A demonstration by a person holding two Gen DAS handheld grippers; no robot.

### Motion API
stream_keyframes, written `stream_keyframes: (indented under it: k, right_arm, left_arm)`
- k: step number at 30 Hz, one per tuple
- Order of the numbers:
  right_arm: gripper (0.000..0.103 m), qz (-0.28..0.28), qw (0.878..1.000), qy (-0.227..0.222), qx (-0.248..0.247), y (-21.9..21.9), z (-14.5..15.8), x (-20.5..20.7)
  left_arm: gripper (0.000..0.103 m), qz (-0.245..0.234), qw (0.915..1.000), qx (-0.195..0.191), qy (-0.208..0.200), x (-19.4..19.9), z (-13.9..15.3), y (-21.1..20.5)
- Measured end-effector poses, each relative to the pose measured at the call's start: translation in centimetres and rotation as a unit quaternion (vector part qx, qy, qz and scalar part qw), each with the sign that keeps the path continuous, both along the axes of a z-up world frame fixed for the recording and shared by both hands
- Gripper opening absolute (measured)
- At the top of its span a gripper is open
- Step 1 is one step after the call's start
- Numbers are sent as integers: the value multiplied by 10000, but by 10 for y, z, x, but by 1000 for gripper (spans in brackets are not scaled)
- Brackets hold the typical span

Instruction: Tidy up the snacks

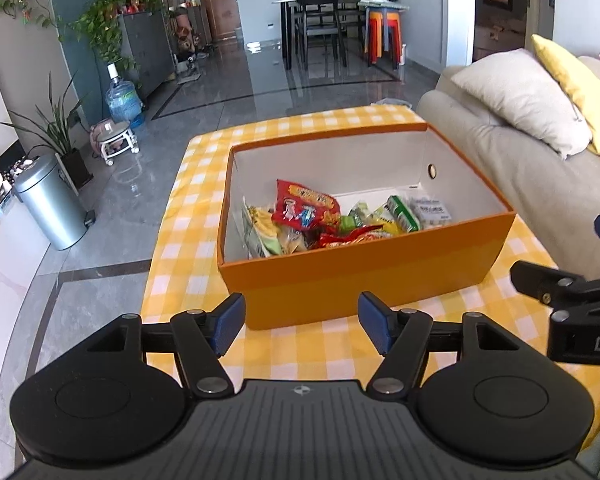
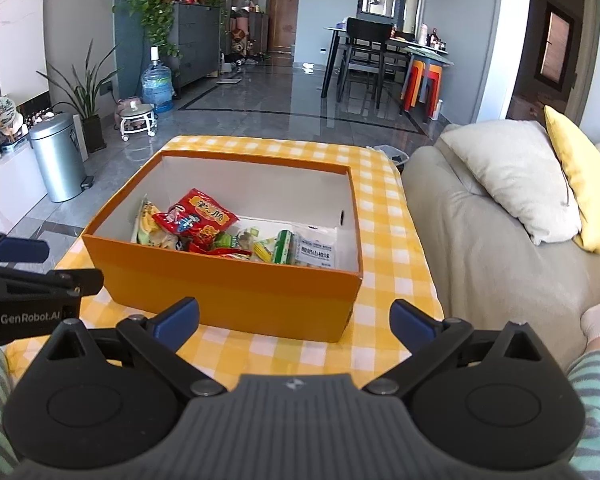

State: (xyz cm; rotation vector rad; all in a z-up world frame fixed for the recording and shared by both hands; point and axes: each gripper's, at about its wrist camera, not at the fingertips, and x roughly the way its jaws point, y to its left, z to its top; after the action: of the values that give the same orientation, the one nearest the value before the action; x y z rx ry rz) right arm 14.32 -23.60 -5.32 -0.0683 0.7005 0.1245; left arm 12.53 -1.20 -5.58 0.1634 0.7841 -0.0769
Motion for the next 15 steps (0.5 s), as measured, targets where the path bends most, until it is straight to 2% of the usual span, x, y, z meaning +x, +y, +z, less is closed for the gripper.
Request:
stream_keyframes:
  k: [15]
  right_arm:
    - [99,-26,9999,-135,85,-3,1,1]
  left_arm:
    - [76,61,10000,-48,17,0,3,1]
